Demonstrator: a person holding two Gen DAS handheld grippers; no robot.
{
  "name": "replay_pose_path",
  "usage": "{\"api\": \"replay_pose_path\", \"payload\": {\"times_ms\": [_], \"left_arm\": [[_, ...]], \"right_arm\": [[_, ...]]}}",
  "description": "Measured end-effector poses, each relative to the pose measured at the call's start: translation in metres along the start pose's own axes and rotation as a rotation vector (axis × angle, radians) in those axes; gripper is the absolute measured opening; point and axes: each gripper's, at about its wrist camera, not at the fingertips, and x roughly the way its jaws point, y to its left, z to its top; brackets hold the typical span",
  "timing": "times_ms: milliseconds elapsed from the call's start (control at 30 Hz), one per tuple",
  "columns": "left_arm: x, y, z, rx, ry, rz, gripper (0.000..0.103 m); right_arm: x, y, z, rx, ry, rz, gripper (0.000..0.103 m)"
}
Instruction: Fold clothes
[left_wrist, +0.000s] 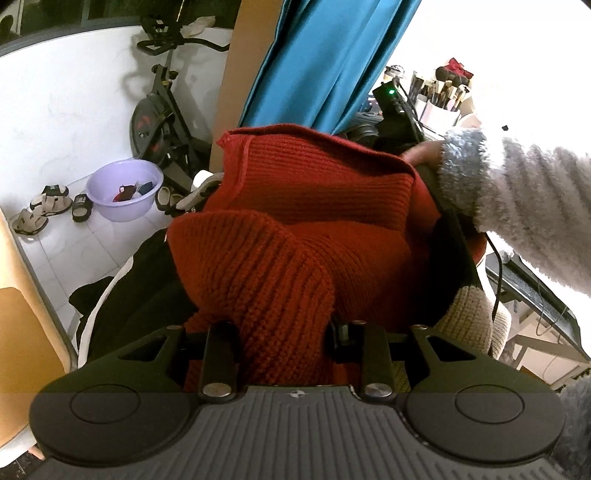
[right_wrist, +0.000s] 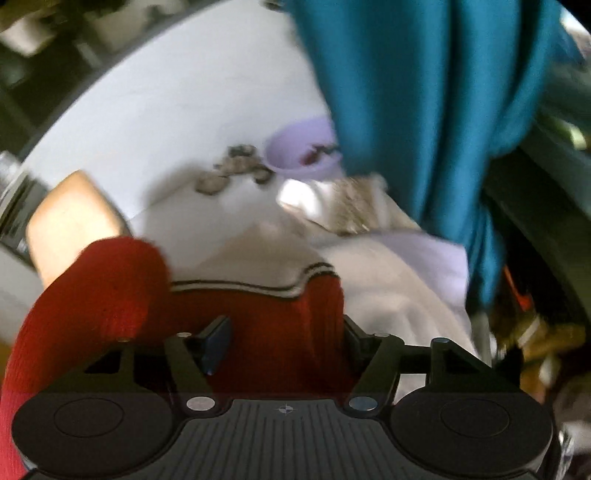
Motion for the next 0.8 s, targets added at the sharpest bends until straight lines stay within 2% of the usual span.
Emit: {"api": "replay_pose_path", "payload": {"times_ms": [33, 133, 167, 200, 267, 333, 467, 667, 800], "left_arm": [[0.0, 0.0, 0.0, -0.001, 0.0, -0.001, 0.032], [0.0, -0.003, -0.002, 0.003, 0.002, 0.001, 0.032], [0.0, -0.003, -0.002, 0.002, 0.001, 0.001, 0.032], [0.0, -0.004, -0.003, 0.002, 0.0, 0.002, 0.032], [-0.001, -0.004, -0.004, -0.003, -0.007, 0.004, 0.032], [-0.003, -0.003, -0.003, -0.009, -0.018, 0.005, 0.032], [-0.008, -0.001, -0.003, -0.024, -0.053, 0.013, 0.032], [-0.01, -0.002, 0.001, -0.031, -0.1, 0.028, 0.032], [-0.009, -0.005, 0.006, -0.017, -0.112, 0.032, 0.032]], "right_arm": [[0.002, -0.004, 0.003, 0.02, 0.003, -0.024, 0.062], [0.008, -0.013, 0.003, 0.039, 0.056, -0.008, 0.059], [0.008, -0.014, 0.005, 0.035, 0.063, -0.008, 0.053], [0.007, -0.012, 0.005, 0.022, 0.056, -0.005, 0.036], [0.005, -0.006, 0.003, -0.017, 0.021, 0.003, 0.011], [-0.008, 0.005, -0.004, -0.084, -0.045, -0.003, 0.009], [-0.057, 0.003, -0.019, -0.015, -0.202, 0.147, 0.008], [-0.16, -0.006, -0.044, 0.113, -0.527, 0.374, 0.008], [-0.248, -0.007, -0.08, 0.076, -0.79, 0.48, 0.008]]}}
